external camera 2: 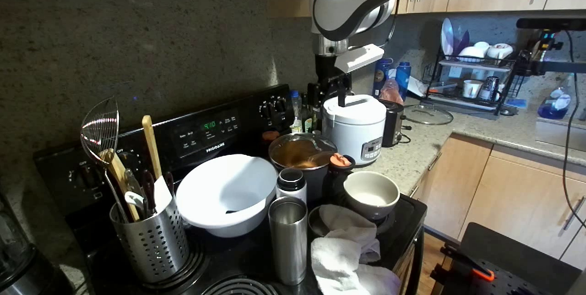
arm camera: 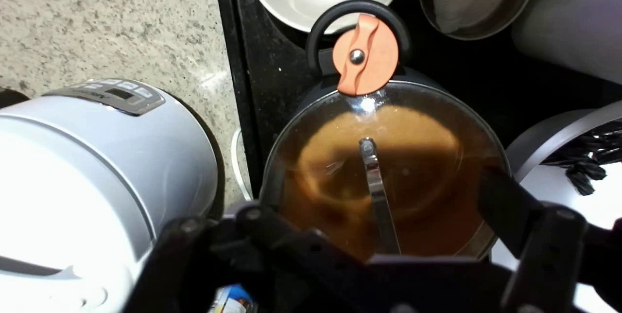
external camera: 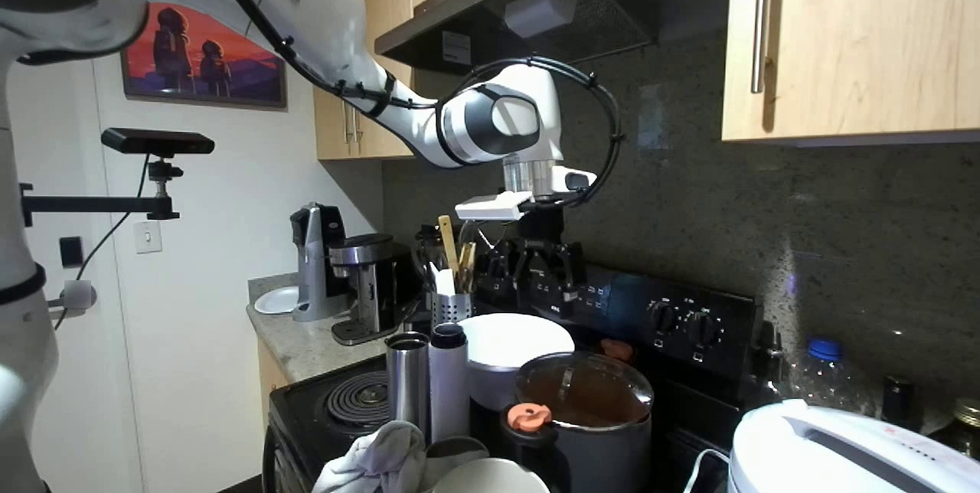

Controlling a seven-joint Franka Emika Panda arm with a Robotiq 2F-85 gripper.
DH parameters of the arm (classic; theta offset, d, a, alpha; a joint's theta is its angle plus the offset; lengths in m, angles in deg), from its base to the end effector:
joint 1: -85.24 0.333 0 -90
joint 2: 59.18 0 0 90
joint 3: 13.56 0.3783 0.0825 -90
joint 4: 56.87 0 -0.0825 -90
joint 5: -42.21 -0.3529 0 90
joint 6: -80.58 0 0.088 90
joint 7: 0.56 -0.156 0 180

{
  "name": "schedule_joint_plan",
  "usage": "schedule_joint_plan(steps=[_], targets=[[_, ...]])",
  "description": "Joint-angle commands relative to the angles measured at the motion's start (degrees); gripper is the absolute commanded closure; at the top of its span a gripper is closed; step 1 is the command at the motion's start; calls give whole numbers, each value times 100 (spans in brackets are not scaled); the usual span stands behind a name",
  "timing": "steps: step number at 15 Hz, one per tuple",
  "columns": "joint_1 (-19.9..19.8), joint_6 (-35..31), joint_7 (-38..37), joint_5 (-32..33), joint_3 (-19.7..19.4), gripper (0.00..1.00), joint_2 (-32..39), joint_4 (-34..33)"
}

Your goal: Turn the pot clockwise

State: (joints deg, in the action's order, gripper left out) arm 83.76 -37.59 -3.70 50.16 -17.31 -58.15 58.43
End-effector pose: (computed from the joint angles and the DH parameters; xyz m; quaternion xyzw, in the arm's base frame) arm 0.5321 -0.0619 0.4749 0.9971 -0.0411 0.0149 0.0625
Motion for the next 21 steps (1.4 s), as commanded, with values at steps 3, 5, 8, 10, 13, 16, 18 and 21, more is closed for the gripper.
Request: schedule_joint_plan(steps=[3, 5, 8, 10, 13, 16, 18, 21], targets=[[-48, -235, 945, -114, 88, 0, 906, -775], [-65, -431, 1312, -95, 115, 0, 1256, -1099], [-99, -737, 1837, -115, 189, 0, 1760, -1598], [-127, -885, 2133, -132, 264, 0, 2066, -1913], [-168, -1000, 2499, -176, 388, 0, 2502, -2361], [-200, -941, 2753, -122, 467, 0, 2946, -2820], [-233, -916, 2908, -106, 503, 0, 3240, -3127], [-270, -874, 3072, -78, 539, 0, 3660, -3620]])
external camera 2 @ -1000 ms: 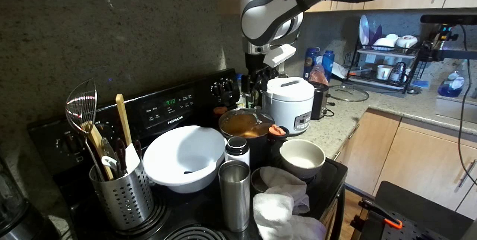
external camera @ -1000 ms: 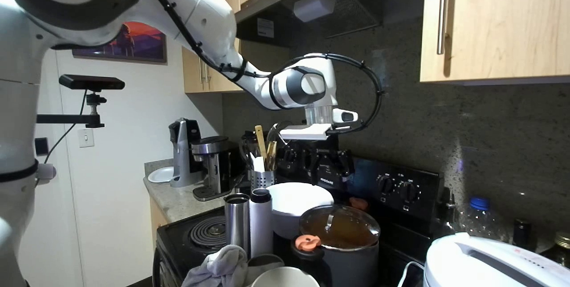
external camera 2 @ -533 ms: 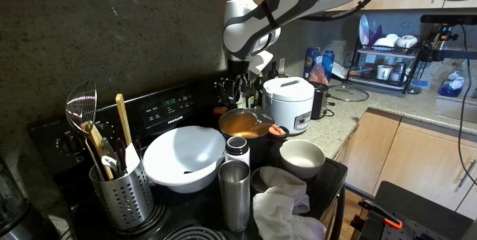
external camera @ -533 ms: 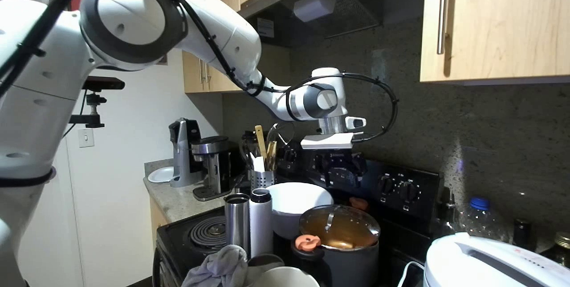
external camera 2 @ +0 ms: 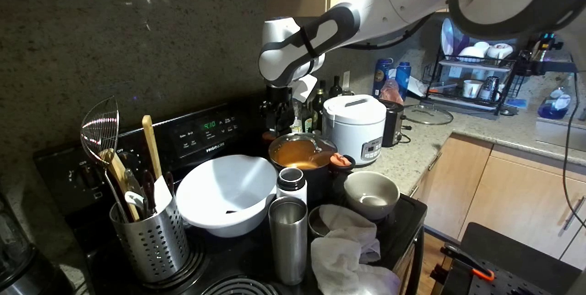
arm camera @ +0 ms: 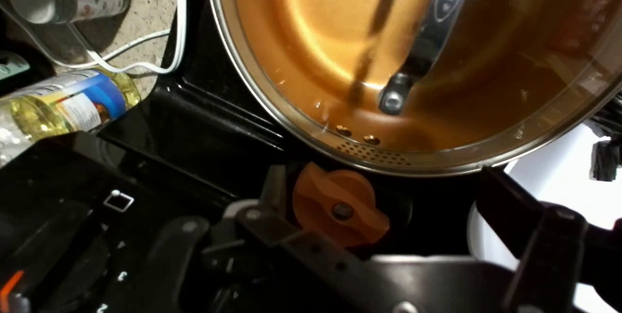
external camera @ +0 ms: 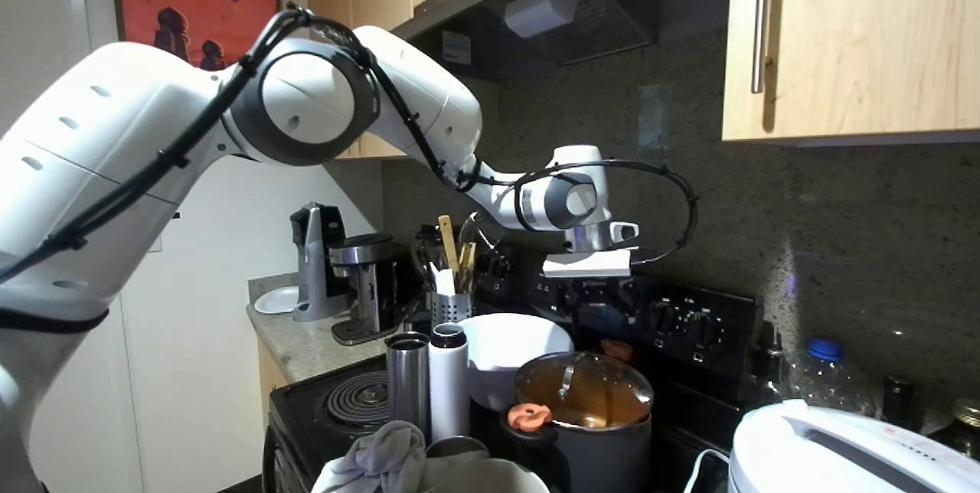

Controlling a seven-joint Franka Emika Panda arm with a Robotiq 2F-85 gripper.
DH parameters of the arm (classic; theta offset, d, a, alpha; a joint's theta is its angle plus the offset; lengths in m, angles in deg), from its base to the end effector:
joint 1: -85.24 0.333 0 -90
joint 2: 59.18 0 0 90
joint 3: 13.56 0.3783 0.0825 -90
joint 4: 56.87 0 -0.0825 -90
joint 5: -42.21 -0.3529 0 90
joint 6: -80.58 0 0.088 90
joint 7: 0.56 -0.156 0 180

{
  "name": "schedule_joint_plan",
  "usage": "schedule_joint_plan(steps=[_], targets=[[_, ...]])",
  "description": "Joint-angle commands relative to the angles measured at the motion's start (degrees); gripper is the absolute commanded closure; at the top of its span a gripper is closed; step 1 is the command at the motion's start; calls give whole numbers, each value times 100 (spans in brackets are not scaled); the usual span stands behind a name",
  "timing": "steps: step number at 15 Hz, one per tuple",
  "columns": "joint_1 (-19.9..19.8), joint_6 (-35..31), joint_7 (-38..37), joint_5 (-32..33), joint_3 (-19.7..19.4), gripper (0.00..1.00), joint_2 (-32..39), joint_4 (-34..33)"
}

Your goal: Turn the pot clockwise

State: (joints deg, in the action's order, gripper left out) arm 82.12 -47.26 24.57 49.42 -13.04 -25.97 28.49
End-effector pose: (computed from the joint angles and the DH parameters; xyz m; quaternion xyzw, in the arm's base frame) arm 0.7366 -0.0434 0.3687 0.9692 0.2272 0.0663 0.0681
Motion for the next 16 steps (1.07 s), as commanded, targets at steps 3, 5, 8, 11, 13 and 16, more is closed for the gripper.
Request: schedule_joint_plan(steps=[3, 5, 8, 11, 13, 16], targets=[[-127, 153, 360, 5, 144, 0, 799, -1088], [-119, 194, 359, 8, 153, 0, 991, -1365], [-113, 273, 366, 7, 169, 11, 1186, -1666], [-116, 394, 361, 20, 156, 42, 1283, -1811], [-128, 461, 380, 18, 159, 58, 1303, -1865], [-138, 518, 376, 28, 148, 80, 1322, -1905]])
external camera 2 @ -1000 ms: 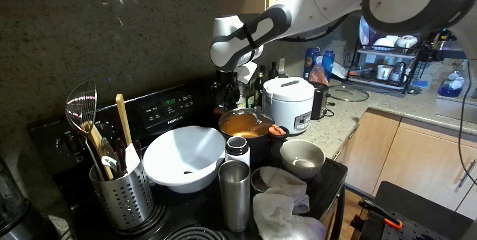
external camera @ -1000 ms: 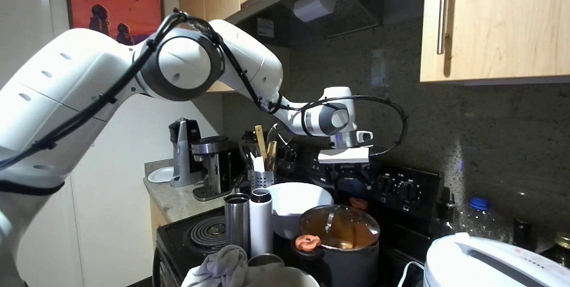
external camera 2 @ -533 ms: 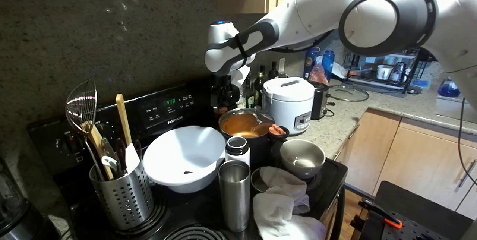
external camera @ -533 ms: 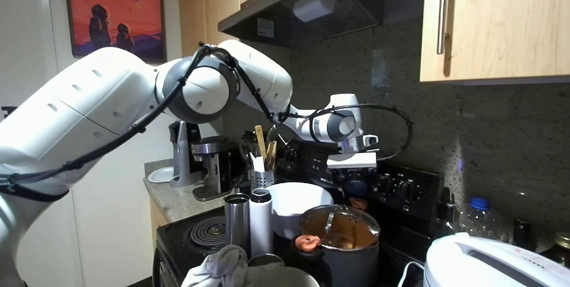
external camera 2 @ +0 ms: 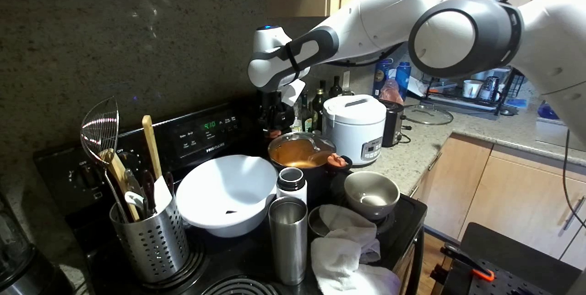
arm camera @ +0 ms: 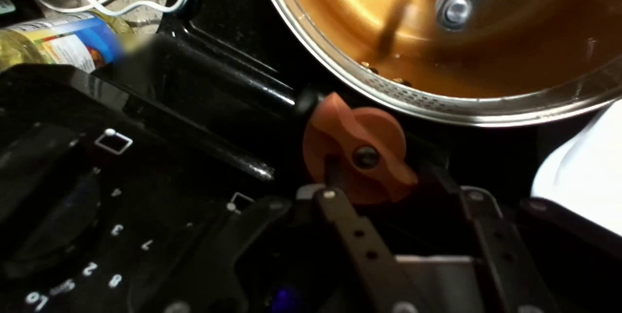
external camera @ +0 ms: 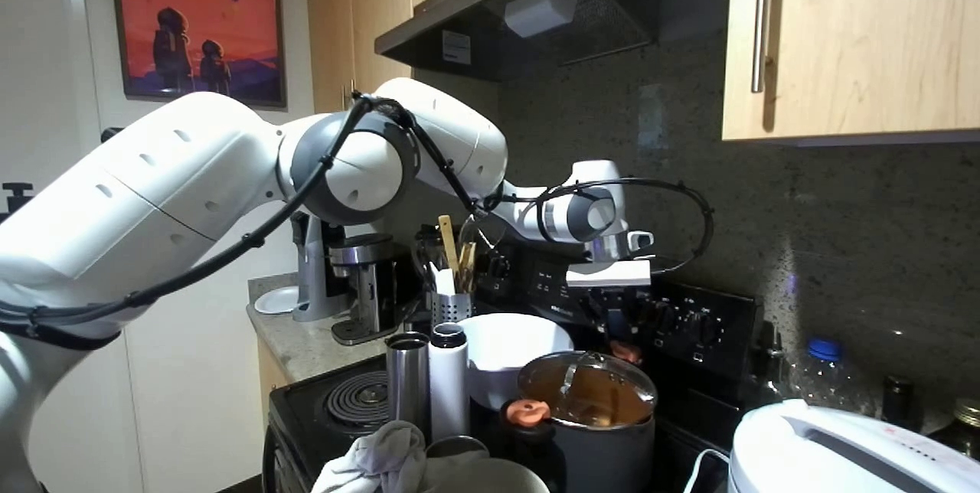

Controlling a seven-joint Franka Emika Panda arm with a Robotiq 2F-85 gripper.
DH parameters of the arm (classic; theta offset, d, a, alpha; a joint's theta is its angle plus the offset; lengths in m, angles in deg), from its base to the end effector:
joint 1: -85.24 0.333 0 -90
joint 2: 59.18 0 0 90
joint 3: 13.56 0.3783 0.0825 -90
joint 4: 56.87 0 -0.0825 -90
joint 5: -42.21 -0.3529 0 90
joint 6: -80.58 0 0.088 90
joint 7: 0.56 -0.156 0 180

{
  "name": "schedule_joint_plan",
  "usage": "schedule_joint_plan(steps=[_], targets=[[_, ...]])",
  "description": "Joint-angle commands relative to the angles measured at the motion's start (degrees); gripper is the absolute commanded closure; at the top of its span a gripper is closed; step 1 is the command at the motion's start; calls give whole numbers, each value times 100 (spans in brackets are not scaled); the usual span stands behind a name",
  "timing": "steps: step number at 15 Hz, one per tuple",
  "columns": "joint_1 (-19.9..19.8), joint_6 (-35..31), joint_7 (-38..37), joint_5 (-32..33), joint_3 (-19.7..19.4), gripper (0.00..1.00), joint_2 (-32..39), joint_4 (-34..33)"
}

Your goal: Turn the pot clockwise

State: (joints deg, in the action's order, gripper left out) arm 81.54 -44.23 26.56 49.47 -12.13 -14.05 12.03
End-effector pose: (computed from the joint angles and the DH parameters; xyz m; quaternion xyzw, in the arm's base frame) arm 0.7968 -0.0474 0.3368 0.9651 0.2399 0.0790 0.0690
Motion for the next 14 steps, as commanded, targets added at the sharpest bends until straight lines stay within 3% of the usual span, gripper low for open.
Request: schedule_joint_plan(steps=[1, 3, 9, 10, 14], targets=[[-82, 217, 169, 25, 53, 88, 139, -273], [-75, 284, 152, 43, 37, 100, 131, -306], [-28, 642, 4, 153, -53, 100, 125, -383], [-45, 703, 39, 141, -42, 79, 126, -407], [-111, 809, 199, 98, 7, 51, 209, -598]])
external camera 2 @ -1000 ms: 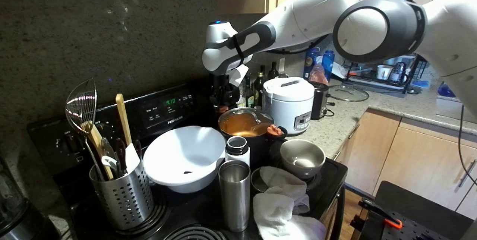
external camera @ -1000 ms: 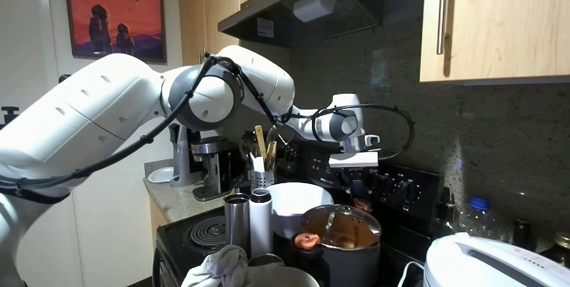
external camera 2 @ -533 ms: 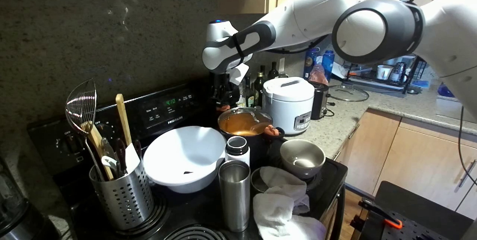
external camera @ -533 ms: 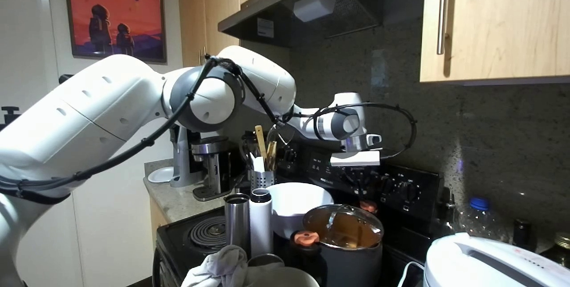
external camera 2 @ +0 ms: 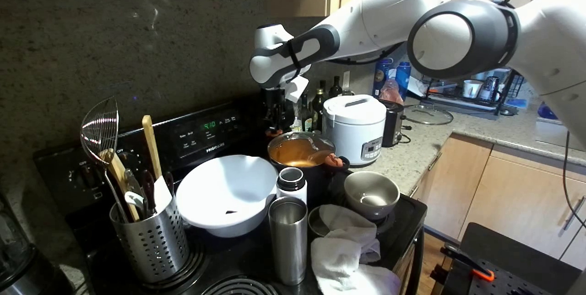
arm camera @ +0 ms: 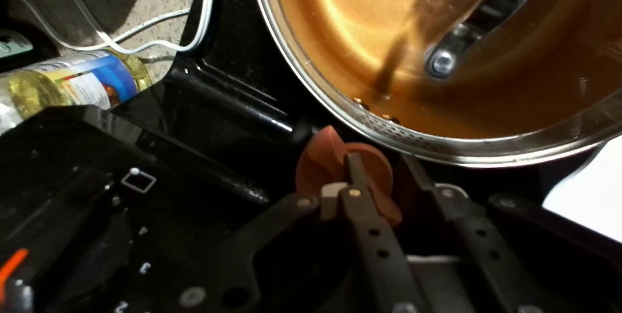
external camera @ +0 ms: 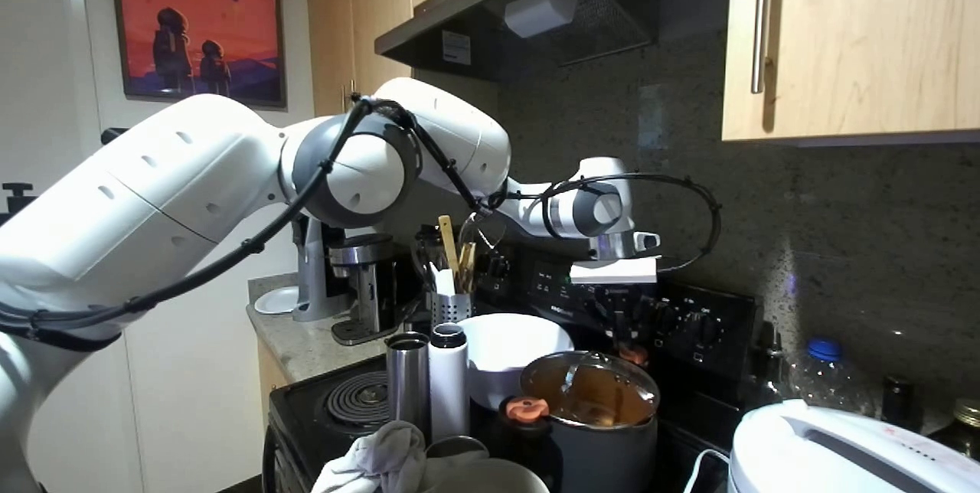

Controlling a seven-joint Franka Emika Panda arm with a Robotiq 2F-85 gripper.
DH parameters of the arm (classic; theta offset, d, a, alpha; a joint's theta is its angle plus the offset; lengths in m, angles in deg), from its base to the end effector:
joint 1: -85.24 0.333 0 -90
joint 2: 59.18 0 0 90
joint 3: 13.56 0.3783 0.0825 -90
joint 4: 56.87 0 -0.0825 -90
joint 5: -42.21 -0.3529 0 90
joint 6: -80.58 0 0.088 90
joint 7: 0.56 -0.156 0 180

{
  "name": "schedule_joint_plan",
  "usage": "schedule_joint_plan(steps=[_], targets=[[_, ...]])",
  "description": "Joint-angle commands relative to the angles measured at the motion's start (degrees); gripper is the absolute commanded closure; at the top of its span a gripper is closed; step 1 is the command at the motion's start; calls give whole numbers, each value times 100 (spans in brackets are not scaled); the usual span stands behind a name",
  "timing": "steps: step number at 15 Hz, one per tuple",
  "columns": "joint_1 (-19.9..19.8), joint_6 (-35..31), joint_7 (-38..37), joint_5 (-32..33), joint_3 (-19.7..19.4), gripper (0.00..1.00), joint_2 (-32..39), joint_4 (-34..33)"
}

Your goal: Turn the pot clockwise

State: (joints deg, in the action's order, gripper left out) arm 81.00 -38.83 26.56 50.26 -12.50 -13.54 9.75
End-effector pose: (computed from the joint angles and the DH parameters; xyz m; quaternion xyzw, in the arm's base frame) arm 0.7908 -0.0614 0.3381 0.9687 0.2334 0.0453 0.0711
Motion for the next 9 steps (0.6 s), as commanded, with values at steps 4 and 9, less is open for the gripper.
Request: schedule_joint_plan(steps=[4, 9], targets=[[-90, 385, 409, 32, 52, 21, 336, -729], [-76, 536, 590, 35, 61, 36, 507, -983]])
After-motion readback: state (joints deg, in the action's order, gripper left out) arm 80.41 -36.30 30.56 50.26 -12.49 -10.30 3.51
